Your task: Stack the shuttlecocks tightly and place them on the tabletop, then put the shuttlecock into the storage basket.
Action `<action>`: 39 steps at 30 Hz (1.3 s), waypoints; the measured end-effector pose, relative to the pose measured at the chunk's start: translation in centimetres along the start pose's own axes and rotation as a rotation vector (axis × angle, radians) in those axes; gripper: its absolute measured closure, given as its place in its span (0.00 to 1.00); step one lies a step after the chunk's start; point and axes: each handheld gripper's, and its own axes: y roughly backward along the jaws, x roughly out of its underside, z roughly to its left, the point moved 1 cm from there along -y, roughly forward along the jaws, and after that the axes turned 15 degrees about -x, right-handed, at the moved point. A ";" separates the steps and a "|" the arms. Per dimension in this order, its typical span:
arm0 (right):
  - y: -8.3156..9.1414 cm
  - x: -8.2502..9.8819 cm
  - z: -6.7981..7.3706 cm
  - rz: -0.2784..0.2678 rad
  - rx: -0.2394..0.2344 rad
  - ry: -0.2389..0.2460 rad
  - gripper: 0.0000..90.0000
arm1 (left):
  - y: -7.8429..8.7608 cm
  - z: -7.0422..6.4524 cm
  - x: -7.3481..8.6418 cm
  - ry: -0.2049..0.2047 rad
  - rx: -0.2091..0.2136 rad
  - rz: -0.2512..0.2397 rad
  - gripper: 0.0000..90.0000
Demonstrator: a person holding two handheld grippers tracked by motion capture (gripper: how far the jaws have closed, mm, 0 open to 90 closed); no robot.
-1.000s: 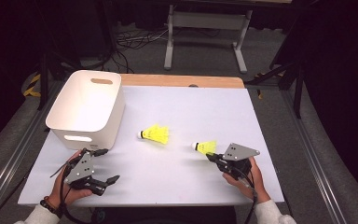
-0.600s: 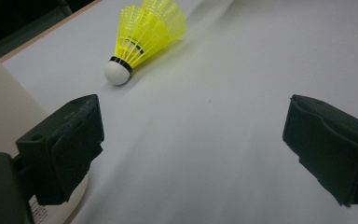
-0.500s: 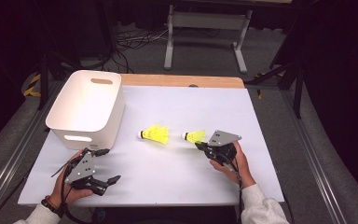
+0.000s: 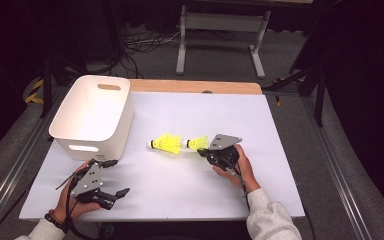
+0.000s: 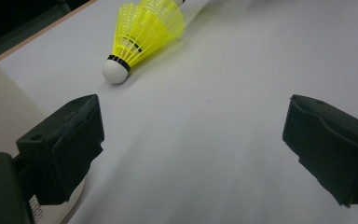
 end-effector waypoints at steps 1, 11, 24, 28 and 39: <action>-0.5 -0.3 0.1 0.005 -0.006 0.006 1.00 | 0.0 0.0 0.0 0.001 0.001 -0.001 0.07; -3.1 -1.3 0.4 0.012 -0.032 0.010 1.00 | -0.3 0.1 -0.1 -0.001 0.013 -0.002 0.07; -5.3 -2.4 -0.1 -0.001 -0.061 -0.013 0.99 | 0.1 0.3 0.1 0.018 0.006 -0.006 0.07; -5.7 -2.4 -0.5 0.012 -0.075 -0.023 0.96 | 0.0 0.2 0.1 0.018 0.007 -0.006 0.07; -6.2 -2.2 -0.1 0.036 -0.078 -0.036 0.75 | -0.2 -0.4 -0.4 -0.020 0.026 -0.011 0.07</action>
